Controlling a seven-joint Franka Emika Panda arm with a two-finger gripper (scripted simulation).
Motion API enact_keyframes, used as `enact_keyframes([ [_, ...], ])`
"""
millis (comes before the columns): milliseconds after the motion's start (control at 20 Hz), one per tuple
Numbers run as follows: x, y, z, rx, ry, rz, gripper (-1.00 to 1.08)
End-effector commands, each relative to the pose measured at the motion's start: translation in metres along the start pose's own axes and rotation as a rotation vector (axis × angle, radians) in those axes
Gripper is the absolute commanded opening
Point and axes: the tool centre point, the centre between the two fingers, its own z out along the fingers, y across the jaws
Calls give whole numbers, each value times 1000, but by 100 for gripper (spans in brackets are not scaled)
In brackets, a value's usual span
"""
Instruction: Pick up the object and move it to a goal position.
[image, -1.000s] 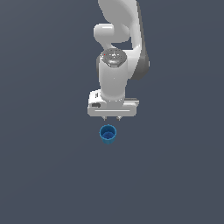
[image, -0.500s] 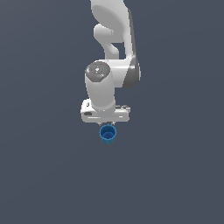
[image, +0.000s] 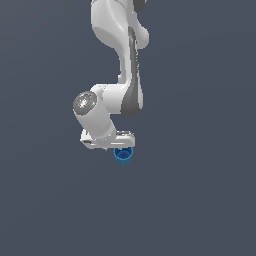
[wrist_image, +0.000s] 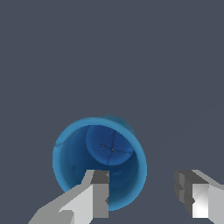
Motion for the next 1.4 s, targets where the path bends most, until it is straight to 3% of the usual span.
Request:
enact_keyframes([
  [0,2,4,4,18,-2,4,28],
  [800,2,6,36,23,-3,6,28],
  [850,2,6,36,23,-3,6,-100],
  [1350,2,5,35,24,-1,5,-100],
])
